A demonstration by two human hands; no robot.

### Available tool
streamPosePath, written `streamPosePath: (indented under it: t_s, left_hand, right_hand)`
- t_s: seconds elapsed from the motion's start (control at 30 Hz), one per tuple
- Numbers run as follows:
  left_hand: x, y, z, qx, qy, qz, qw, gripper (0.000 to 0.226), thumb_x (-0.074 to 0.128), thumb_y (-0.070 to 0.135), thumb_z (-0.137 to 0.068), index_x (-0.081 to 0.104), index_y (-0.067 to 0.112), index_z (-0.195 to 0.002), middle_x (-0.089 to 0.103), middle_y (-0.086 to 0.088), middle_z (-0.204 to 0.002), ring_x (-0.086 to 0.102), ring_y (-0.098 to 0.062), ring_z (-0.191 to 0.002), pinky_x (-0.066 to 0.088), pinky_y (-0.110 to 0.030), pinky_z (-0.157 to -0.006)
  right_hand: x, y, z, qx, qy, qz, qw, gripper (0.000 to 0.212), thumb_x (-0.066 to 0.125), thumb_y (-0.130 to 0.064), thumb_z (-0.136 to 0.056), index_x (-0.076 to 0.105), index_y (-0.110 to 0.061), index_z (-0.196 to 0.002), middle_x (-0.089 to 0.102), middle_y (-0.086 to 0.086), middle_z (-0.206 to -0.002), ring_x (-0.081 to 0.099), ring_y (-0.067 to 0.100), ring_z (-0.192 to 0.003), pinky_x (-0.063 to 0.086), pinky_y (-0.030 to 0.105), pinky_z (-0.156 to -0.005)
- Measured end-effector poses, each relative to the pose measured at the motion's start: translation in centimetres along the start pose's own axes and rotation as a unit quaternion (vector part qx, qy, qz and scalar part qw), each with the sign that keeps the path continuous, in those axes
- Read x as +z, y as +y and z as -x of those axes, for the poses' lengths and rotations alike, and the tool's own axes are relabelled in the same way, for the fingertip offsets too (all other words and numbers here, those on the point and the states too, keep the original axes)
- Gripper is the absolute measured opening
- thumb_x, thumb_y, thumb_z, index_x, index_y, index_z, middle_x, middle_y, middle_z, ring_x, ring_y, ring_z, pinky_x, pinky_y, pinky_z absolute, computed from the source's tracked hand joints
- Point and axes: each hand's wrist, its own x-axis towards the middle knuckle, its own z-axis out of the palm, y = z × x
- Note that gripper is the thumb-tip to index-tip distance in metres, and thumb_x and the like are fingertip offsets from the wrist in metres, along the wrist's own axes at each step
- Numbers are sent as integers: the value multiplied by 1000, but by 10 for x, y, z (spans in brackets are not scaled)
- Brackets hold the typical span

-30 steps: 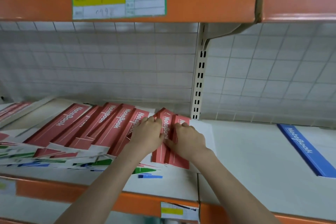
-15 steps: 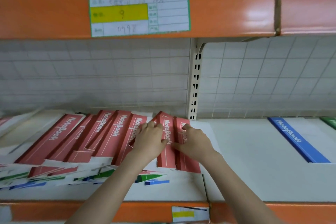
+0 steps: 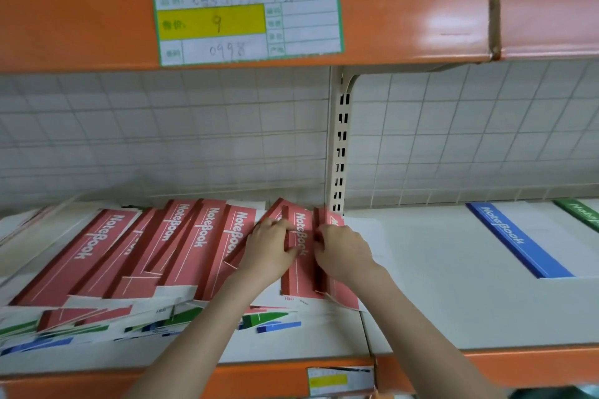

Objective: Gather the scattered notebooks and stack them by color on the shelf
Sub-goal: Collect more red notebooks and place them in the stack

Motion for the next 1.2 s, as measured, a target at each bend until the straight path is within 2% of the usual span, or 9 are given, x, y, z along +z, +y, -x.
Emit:
streamPosePath:
  t_s: [0.07,0.2,0.37,0.6,0.7,0.8,0.9,1.03,1.2]
  left_hand:
    - [-1,-2,-1,-2,0,23,1000,39,66,28,-87,57,21,-125,51,-3,-130,46,-20,-123,36,-31,-105]
    - [0,-3,1,-5,-2,26,1000,37,59,18,-90,56,21,-127,49,-3,-133,44,-19,-127,32,-32,-109]
    - [-1,-3,1,-10,-4,46,999,46,45,-2,-89,53,17,-130,46,-4,-137,41,-21,-129,34,-32,-108]
    - [-10,-11,-5,-58,-31,222,973,59,36,-17,-81,48,12,-131,55,-10,-131,54,-23,-117,46,-35,-98]
    - [-11,-16,-8,-78,-47,242,966,58,36,-15,-82,45,13,-132,55,-12,-131,53,-24,-117,46,-38,-98]
    - [-11,-16,-10,-83,-43,251,963,51,40,-13,-85,49,11,-129,57,-12,-128,55,-24,-116,45,-40,-101]
    - [-9,-13,-9,-76,-37,241,967,43,41,-7,-89,53,11,-126,60,-8,-125,56,-22,-117,45,-38,-100]
    - [-6,-2,-12,-80,-37,223,971,27,39,20,-99,63,11,-109,67,-7,-106,63,-24,-100,49,-38,-89]
    - [-3,12,-18,-143,-106,414,893,23,49,34,-90,72,33,-87,72,-1,-95,66,-22,-99,51,-40,-94]
  right_hand:
    - [2,-2,0,-3,-20,18,1000,25,53,-31,-91,57,-11,-106,64,8,-103,62,31,-95,42,30,-69]
    - [-1,0,-5,0,-36,6,999,14,52,-20,-88,56,-11,-97,63,11,-97,61,33,-95,43,29,-68]
    - [-5,-9,-9,-38,-6,23,999,47,40,-6,-92,35,-10,-138,62,16,-112,60,36,-101,49,37,-79]
    - [0,-34,-10,-58,-17,25,998,25,48,-23,-91,58,-7,-108,62,15,-109,59,35,-101,43,32,-72]
    - [8,-41,-9,-62,-21,69,995,29,53,-36,-89,60,-14,-107,64,9,-106,62,31,-99,40,30,-69]
    - [13,-41,-9,-62,-10,92,994,25,53,-24,-89,57,-14,-111,63,9,-109,61,30,-101,39,29,-68]
    - [15,-41,-7,-65,16,94,993,39,51,-16,-90,44,-10,-128,63,11,-112,62,31,-103,39,29,-68]
    - [8,-37,-6,-62,29,33,997,57,45,-1,-88,24,-4,-141,63,14,-111,61,36,-100,38,32,-67]
    - [-4,-33,-1,-84,15,-90,992,67,50,-8,-87,17,-4,-145,64,18,-107,60,38,-95,40,32,-67]
